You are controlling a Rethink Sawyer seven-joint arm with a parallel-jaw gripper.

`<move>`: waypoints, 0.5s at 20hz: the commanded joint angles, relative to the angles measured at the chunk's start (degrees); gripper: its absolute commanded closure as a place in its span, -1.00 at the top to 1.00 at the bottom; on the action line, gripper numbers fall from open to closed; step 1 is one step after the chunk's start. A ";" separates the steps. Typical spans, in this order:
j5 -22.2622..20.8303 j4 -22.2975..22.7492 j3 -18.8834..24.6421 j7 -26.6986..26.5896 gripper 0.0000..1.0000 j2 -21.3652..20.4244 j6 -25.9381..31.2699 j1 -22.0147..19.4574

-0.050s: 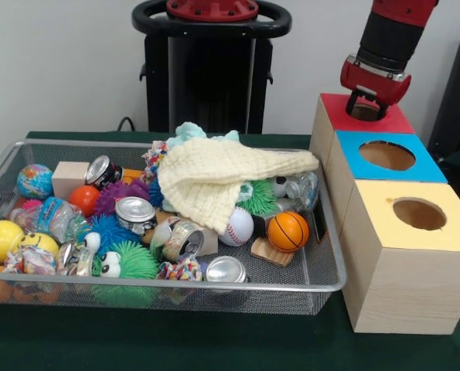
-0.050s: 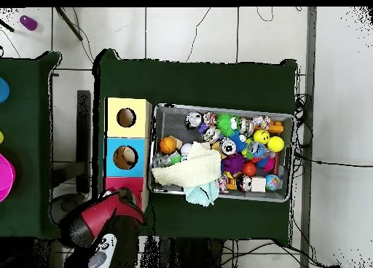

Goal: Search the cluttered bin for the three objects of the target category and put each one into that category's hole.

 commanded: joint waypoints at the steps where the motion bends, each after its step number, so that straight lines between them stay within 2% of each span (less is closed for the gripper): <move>1: 0.13 -0.12 6.60 -6.96 1.00 -1.42 11.98 -1.65; 2: 0.25 -0.01 6.63 -6.69 -1.00 -1.46 12.05 -1.72; 10: -1.01 0.22 7.07 -6.15 -1.00 -1.61 11.45 -2.10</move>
